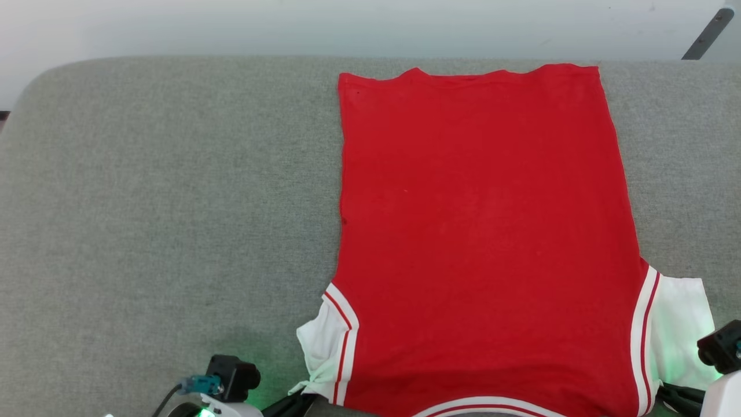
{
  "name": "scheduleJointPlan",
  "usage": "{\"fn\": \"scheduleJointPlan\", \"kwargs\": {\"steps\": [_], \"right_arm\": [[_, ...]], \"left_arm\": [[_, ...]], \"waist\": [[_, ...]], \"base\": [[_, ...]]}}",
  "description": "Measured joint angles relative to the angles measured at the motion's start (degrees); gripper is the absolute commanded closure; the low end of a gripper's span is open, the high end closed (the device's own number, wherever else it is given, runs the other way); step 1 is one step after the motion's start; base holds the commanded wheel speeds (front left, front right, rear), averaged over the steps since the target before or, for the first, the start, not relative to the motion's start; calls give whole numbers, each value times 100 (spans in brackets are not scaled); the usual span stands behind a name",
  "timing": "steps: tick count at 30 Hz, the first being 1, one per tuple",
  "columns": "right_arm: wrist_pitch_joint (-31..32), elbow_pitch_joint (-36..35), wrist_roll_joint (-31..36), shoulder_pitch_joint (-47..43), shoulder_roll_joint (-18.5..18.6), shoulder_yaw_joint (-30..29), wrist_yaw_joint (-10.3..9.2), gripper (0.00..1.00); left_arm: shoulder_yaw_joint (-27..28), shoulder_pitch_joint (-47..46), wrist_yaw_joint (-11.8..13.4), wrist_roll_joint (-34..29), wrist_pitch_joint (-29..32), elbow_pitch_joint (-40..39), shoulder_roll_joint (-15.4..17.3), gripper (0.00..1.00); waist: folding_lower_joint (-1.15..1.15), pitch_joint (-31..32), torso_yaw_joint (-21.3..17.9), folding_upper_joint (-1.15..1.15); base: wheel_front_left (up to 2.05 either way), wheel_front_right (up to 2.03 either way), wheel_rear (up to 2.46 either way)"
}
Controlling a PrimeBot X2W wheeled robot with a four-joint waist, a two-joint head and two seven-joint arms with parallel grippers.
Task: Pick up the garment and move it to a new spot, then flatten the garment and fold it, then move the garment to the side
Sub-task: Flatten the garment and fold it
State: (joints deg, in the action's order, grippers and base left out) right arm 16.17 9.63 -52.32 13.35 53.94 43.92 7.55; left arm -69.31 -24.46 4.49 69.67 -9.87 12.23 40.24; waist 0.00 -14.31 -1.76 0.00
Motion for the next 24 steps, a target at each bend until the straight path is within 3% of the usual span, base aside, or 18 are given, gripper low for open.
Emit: {"fn": "scheduleJointPlan", "kwargs": {"steps": [3, 4, 5, 10, 13, 18, 21, 24], "right_arm": [[1, 51, 247, -85, -166, -204, 0, 96], [-30, 68, 269, -115, -234, -310, 0, 56], [-73, 79, 299, -137, -311, -436, 8, 0], [-144, -153, 375, -360, -554, -1269, -2, 0], [133, -695, 271, -777, -292, -1752, -2, 0], [547, -1734, -122, -1126, -10, -3101, -3, 0], [917, -1967, -131, -978, -81, -3744, -3, 0], [1423, -1881, -41, -449, -305, -4003, -3, 0]], "left_arm": [[11, -4, -100, -9, -91, 177, -91, 100], [24, -5, -124, -8, -112, 210, -98, 100], [34, -4, -151, 3, -130, 237, -99, 100], [47, 2, -182, -38, -229, 256, -101, 100], [53, -7, -146, -118, -261, 193, -94, 100], [52, -48, -42, -236, -286, 19, -89, 100], [52, -170, -5, -303, -285, -78, -152, 100], [44, -393, -24, -414, -215, -152, -271, 100]], "waist": [[0, -20, -26, 0], [0, -22, -43, 0], [0, -24, -62, 0], [0, -12, -115, 0], [0, -32, -88, 0], [0, -127, -34, 0], [0, -209, 22, 0], [0, -305, 128, 0]], "base": [[0, 0, 0], [0, 0, 0], [0, 0, 0], [0, 0, 0], [0, 0, 0], [0, 0, 0], [0, 0, 0], [0, 0, 0]]}}
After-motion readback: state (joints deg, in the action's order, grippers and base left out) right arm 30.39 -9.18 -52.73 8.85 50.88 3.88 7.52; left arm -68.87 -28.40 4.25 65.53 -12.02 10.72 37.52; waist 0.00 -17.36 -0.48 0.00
